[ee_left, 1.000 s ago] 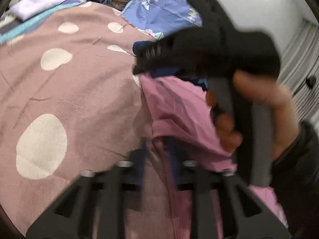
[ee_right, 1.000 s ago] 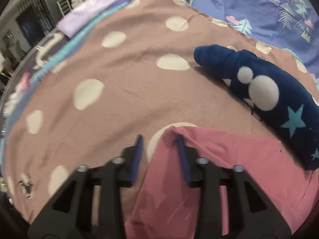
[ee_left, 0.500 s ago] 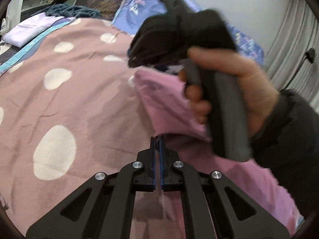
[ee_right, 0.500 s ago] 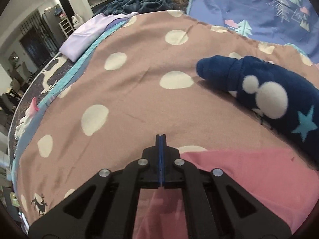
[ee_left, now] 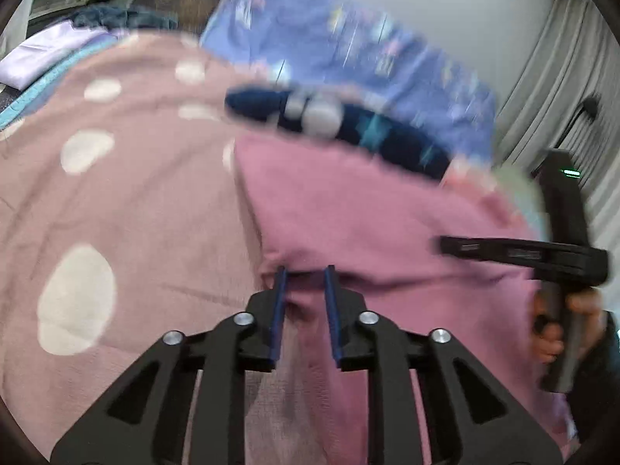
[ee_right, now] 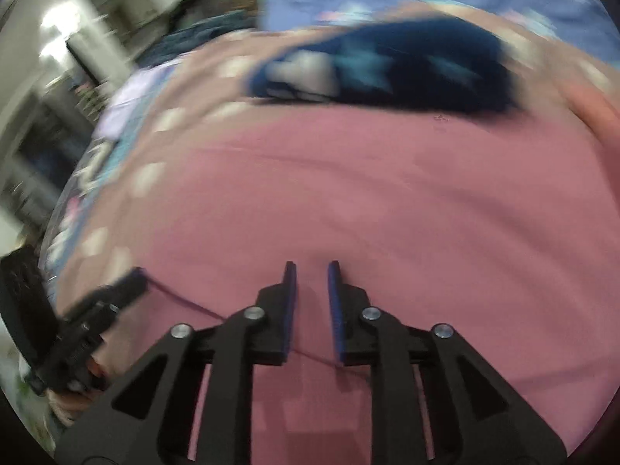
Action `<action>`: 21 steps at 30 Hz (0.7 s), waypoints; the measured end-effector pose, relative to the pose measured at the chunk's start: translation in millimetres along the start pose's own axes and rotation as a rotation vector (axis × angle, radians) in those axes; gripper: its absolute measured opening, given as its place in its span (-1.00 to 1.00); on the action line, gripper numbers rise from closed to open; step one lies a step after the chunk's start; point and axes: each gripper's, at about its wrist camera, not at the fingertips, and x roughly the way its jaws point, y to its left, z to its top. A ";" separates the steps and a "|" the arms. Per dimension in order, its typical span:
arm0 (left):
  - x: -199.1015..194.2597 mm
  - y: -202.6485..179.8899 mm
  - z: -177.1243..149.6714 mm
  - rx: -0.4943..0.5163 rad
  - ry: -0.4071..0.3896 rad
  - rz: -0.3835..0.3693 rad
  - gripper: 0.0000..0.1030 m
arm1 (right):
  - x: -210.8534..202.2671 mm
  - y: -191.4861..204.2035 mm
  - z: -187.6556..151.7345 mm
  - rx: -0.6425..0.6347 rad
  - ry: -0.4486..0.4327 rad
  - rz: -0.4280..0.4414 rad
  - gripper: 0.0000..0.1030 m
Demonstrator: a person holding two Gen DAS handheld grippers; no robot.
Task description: Fold small clothes
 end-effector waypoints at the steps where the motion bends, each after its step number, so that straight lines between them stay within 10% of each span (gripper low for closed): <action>1: 5.5 -2.4 -0.2 0.005 0.023 0.015 -0.60 | 1.3 -16.0 -9.7 0.036 -0.010 0.038 -0.96; 13: 10.2 -8.5 2.0 0.049 0.027 0.078 -0.59 | -10.3 -31.2 -28.5 0.047 -0.111 0.089 -0.98; 17: 9.8 -19.7 3.3 0.098 0.029 0.134 -0.56 | -73.2 -60.2 -47.8 0.108 -0.233 0.103 -0.34; 21: 1.4 -45.5 13.2 0.130 0.027 0.144 -0.30 | -175.9 -145.9 -64.8 0.240 -0.435 0.014 -0.27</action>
